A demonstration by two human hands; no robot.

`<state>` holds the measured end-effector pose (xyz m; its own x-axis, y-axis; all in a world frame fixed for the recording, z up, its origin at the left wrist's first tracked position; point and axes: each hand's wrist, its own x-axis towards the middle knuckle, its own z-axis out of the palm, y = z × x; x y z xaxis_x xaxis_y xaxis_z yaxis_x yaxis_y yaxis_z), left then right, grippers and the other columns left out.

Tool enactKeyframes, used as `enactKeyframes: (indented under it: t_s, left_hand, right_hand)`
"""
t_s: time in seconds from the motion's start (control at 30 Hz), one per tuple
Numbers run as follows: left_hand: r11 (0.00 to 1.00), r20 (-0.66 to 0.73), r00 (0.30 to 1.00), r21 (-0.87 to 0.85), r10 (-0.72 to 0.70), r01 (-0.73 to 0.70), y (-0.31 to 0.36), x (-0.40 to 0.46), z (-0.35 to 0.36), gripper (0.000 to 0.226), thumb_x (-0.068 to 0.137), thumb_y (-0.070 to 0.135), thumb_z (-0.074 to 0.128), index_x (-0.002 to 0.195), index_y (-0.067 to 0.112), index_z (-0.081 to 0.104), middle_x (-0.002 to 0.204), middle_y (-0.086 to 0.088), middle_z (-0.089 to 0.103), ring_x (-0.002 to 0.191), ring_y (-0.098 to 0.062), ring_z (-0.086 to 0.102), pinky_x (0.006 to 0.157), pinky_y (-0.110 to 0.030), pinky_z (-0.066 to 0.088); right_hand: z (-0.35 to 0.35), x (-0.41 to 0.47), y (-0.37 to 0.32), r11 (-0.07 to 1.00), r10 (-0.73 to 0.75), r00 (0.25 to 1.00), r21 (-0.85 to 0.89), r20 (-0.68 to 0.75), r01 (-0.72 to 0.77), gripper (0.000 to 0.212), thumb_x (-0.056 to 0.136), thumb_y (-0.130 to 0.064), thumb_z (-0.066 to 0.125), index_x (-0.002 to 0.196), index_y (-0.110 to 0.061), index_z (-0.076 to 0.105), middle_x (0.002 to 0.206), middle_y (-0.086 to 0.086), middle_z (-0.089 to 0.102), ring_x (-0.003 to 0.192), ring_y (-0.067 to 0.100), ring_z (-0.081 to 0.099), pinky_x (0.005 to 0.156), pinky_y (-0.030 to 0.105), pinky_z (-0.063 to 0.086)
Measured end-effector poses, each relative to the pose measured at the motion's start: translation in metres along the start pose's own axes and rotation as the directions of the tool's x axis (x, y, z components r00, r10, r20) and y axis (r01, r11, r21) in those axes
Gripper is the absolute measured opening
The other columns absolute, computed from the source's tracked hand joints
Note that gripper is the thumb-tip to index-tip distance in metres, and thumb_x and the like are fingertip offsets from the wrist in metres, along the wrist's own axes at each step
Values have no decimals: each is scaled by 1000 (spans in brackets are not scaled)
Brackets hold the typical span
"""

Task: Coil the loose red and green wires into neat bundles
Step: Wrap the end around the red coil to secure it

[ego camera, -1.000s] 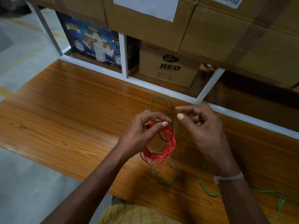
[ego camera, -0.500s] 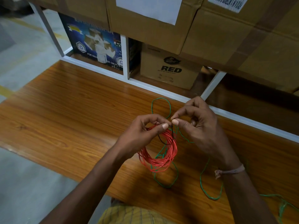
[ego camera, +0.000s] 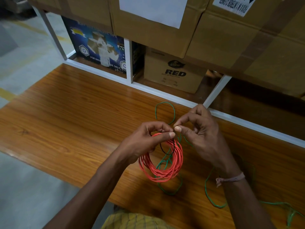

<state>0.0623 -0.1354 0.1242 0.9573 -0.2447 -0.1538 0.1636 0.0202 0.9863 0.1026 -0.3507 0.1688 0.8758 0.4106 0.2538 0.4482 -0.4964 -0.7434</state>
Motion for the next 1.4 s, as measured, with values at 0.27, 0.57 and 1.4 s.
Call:
enactKeyframes:
  t_s: [0.27,0.57,1.4]
  left_hand:
    - [994,2,998,99,-55,55,-16,-3,0,14,104,17,67,106,11,80,70,16,63,49,-3,38,48,-24,28]
    - [992,-94,990,62,-102,108,-31,4,4,12,102,12,67,104,5,77,77,9,75,43,0,40,42,-18,29]
    - [989,-131,988,-130,-83,66,-56,17,12,17,102,9,68,98,16,82,80,-7,62,50,-11,38,47,-24,32]
  right_hand:
    - [-5,8,4,1000,-24,984,11,-178,27,2,99,-22,69,100,-22,70,101,-5,52,97,23,56,81,37,48]
    - [18,11,4,853,215,976,495,-45,-165,9,111,-9,49,106,-7,57,95,10,72,93,32,80,85,49,65]
    - [57,14,29,895,339,934,343,-115,-283,10,99,-7,71,90,-10,74,81,15,73,71,14,67,66,31,57]
